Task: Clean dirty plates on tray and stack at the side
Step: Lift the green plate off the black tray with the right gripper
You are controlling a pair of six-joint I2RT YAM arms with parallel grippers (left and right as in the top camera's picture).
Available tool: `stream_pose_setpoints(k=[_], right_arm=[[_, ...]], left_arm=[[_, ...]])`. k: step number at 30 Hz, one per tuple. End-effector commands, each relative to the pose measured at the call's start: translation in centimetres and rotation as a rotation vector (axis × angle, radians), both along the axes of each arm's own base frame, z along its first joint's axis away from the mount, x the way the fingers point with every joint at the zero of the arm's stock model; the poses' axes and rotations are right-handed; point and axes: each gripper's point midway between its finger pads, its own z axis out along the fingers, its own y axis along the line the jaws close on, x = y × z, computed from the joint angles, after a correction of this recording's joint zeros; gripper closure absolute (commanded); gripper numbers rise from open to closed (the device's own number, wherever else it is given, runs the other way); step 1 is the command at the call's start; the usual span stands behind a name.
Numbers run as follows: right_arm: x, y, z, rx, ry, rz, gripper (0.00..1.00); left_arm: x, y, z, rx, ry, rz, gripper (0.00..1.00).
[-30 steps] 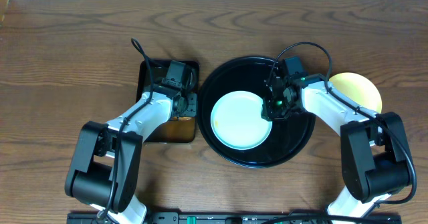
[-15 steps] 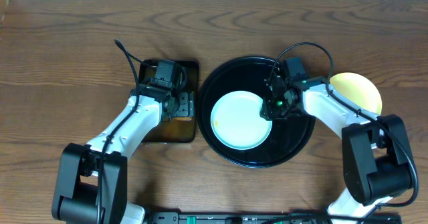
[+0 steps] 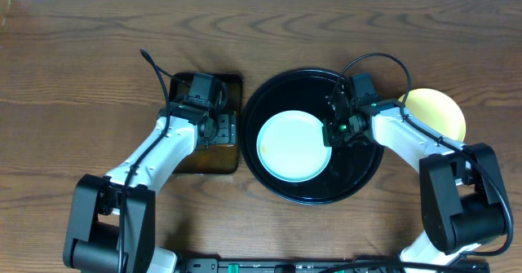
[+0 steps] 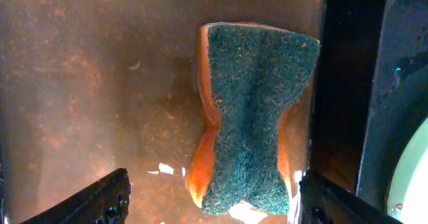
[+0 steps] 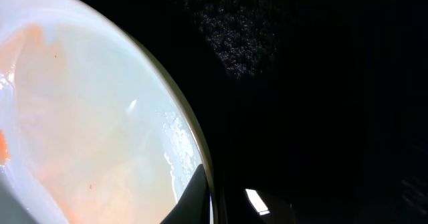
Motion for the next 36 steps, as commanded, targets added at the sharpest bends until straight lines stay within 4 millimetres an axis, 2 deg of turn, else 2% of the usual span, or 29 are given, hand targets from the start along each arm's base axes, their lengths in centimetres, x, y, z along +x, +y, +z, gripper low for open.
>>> stream_pose_setpoints(k=[1,5,9,12,14,15,16,18,20,23,28,30,32,36], right_arm=[[1.5,-2.1,0.9,-0.07,-0.054,-0.047,0.99],[3.4,-4.1,5.2,-0.157,-0.218,-0.068,0.99],[4.3,-6.0,9.5,-0.275,-0.388,-0.014,0.99],[4.2,-5.9,10.4,-0.271,-0.41,-0.002,0.99],[3.4,-5.5,9.7,-0.245,-0.368,0.018,0.99],[2.8,-4.7,9.2,-0.202,-0.335,0.04,0.96],[1.7,-3.0,8.2,-0.108,-0.274,0.095,0.82],[0.7,-1.2,6.9,-0.019,-0.219,0.177,0.78],[0.2,-0.4,5.6,0.026,-0.166,0.195,0.76],[-0.8,0.3,2.0,0.065,-0.044,0.206,0.74],[-1.6,1.5,-0.1,0.14,0.024,0.236,0.77],[-1.8,1.5,-0.7,0.138,0.041,0.23,0.9],[-1.8,1.6,-0.7,0.146,0.046,0.229,0.99],[-1.5,2.9,0.6,0.248,0.018,0.245,0.99]], left_arm=[[-0.2,0.4,0.0,0.014,0.004,0.003,0.18],[-0.2,0.4,0.0,0.013,0.003,0.003,0.18],[-0.2,0.4,0.0,0.013,0.003,0.003,0.18],[-0.2,0.4,0.0,0.013,0.003,0.003,0.18],[-0.2,0.4,0.0,0.014,0.003,0.004,0.18],[-0.2,0.4,0.0,0.014,0.003,0.004,0.18],[-0.2,0.4,0.0,0.014,0.003,0.003,0.18],[-0.2,0.4,0.0,0.014,0.003,0.003,0.18],[-0.2,0.4,0.0,0.014,0.003,0.003,0.18],[-0.2,0.4,0.0,0.014,0.003,0.003,0.18],[-0.2,0.4,0.0,0.014,0.003,0.004,0.17],[-0.2,0.4,0.0,0.014,0.004,0.003,0.18],[-0.2,0.5,0.0,0.014,0.003,0.004,0.18],[-0.2,0.4,0.0,0.014,0.003,0.004,0.18]])
